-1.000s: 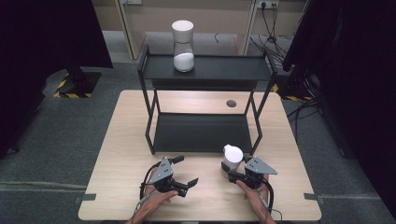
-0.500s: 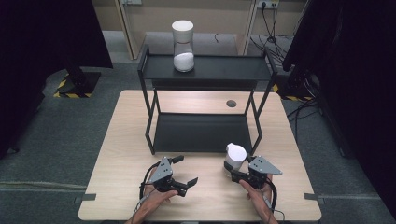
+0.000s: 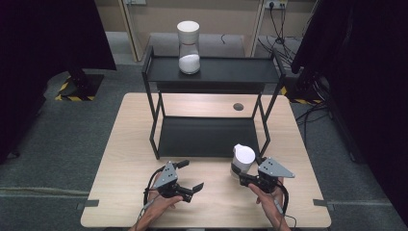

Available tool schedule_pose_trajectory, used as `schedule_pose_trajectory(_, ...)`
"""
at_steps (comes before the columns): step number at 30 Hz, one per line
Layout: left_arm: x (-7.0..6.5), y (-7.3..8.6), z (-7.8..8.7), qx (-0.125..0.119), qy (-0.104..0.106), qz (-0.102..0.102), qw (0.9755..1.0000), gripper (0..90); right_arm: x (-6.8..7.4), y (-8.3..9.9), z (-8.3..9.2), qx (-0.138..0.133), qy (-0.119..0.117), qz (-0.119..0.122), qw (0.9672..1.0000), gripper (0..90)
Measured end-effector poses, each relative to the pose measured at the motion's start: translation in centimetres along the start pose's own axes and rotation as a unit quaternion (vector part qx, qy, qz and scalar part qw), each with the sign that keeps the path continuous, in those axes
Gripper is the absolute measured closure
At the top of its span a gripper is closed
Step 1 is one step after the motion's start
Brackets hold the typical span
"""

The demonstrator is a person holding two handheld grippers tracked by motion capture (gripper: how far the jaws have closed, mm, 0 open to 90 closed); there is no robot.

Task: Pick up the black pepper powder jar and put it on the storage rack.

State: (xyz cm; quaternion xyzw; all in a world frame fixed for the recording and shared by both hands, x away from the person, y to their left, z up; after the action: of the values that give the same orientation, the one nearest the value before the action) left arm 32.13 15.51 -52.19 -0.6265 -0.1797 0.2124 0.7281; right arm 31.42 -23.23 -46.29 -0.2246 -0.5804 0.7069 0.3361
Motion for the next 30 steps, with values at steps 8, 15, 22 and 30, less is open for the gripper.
schedule_pose_trajectory(8,0.0,0.0,0.0,0.0,-0.001,0.0,1.0,0.2,0.4,-2.0,0.4,-0.003,-0.011,0.013,0.9998,30.7)
schedule_pose_trajectory(15,0.0,0.0,0.0,-0.001,-0.002,-0.001,1.0,0.2,0.7,-3.3,0.5,-0.008,-0.025,0.014,0.9995,30.7)
schedule_pose_trajectory(22,0.0,0.0,0.0,-0.001,-0.003,-0.001,1.0,0.2,0.7,-4.9,0.5,-0.008,-0.034,0.018,0.9992,30.7)
schedule_pose_trajectory(30,0.0,0.0,0.0,-0.002,-0.003,0.0,1.0,0.2,0.7,-7.4,0.4,-0.007,-0.054,0.035,0.9979,30.7)
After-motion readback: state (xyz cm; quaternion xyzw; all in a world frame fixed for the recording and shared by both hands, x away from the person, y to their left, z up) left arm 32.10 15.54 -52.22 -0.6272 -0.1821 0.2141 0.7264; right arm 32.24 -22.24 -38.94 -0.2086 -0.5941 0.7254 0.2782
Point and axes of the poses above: each handheld gripper's, and its own axes: z roughly backward along the jaws, y roughly out of its underside, x roughly to its left, the point moved 10 cm from there along -z, roughly forward along the jaws, and after that the axes turned 5 degrees about -z, right-handed, at the moved point
